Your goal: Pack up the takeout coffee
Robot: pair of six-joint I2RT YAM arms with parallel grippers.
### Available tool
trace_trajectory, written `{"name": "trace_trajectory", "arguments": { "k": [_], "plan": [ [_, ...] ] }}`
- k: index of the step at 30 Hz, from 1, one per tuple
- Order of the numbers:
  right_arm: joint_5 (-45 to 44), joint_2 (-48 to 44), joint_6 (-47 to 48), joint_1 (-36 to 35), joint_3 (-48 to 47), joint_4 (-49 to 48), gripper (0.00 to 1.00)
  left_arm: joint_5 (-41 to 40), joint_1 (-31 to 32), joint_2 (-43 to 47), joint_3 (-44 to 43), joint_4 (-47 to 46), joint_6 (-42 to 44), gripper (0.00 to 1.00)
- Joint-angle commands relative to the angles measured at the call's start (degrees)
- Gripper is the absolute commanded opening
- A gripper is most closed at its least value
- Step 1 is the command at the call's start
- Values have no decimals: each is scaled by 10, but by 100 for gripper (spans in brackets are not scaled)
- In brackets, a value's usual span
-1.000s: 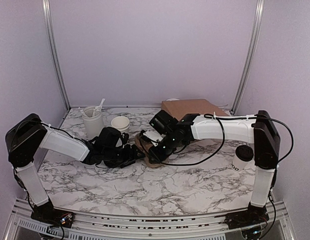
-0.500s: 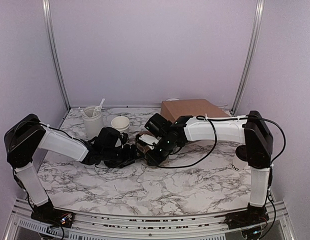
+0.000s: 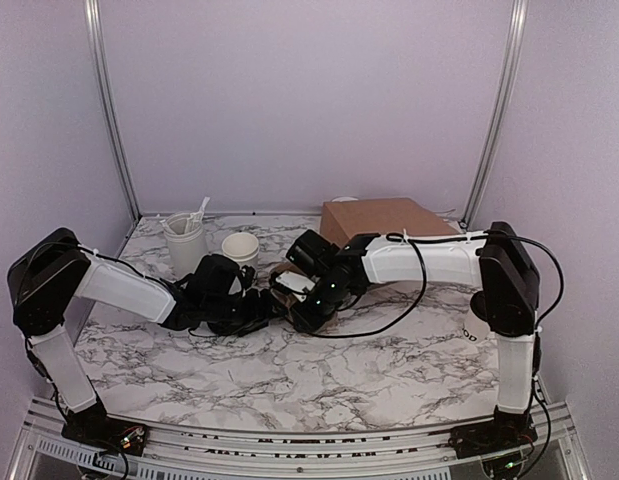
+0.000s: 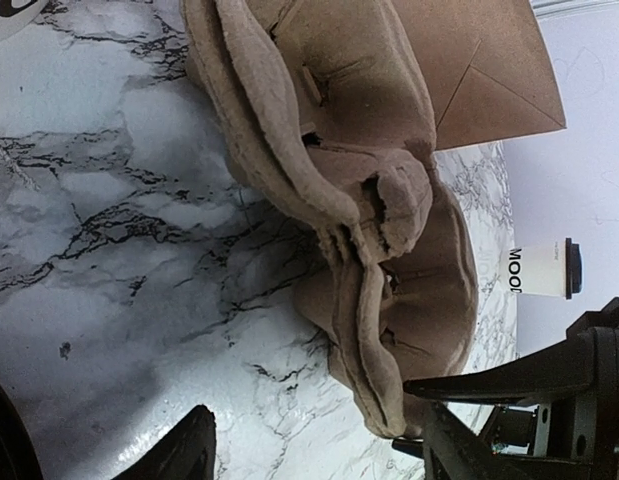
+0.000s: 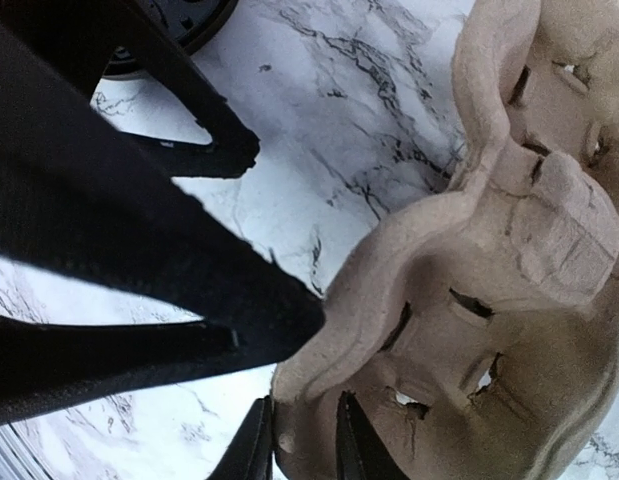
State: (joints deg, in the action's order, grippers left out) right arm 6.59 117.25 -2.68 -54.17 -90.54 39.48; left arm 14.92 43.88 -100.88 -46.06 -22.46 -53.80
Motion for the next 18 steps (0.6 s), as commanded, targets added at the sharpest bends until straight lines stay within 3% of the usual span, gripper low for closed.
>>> {"name": "trace_trajectory", "arguments": {
  "k": [1,18],
  "plan": [
    [0,7,-1,-5,-25,-2,19,-4,-4,18,7,-4,1,72],
    [78,-33,-56,15,0,-38,2,0,-1,39,25,-4,-4,71]
  ]
}}
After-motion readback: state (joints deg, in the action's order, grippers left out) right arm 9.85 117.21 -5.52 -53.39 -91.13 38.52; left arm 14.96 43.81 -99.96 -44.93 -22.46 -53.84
